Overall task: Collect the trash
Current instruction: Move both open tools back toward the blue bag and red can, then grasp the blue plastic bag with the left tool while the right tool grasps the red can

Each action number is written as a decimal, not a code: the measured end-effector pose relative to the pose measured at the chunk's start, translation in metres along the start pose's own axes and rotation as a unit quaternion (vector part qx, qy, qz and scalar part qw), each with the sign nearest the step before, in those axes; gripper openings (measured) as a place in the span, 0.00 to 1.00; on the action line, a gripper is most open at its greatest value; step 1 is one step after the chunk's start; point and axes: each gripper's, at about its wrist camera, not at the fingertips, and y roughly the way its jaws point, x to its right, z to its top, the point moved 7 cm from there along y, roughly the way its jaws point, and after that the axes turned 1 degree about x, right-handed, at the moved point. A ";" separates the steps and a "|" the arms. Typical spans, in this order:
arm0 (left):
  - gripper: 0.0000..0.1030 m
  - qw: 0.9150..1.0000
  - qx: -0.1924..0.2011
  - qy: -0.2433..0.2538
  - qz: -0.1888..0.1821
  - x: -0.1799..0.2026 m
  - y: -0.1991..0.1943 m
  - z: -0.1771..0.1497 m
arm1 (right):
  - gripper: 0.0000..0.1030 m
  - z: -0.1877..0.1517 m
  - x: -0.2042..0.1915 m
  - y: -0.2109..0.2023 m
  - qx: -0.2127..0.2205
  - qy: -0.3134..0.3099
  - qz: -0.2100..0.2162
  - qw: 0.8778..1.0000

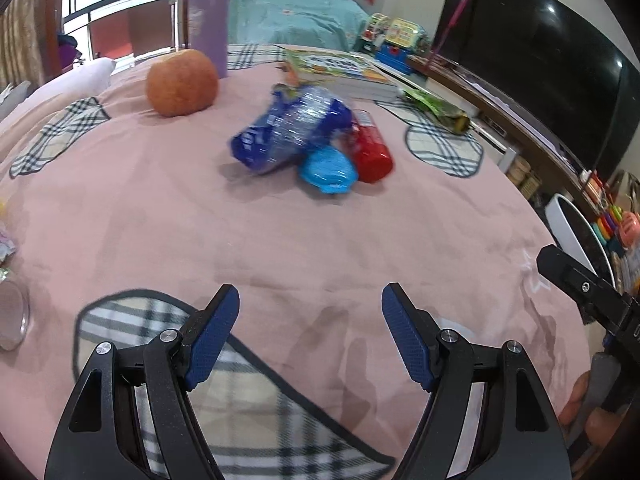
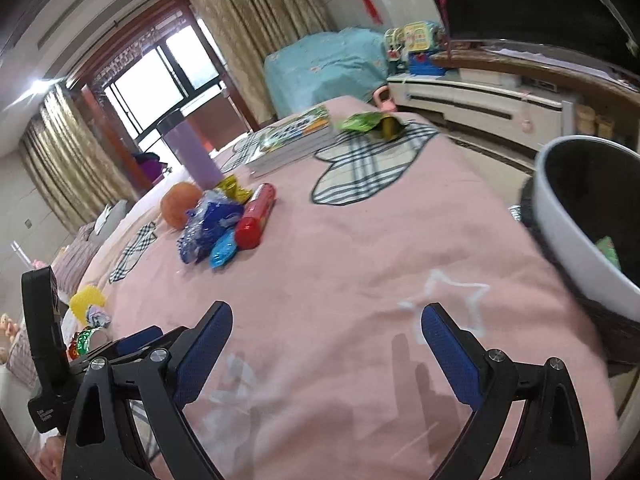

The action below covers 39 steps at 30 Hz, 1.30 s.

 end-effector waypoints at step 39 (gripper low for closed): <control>0.29 0.998 -0.011 0.056 0.001 -0.024 0.073 0.079 | 0.45 0.044 -0.070 0.135 -0.081 -0.044 0.044 0.995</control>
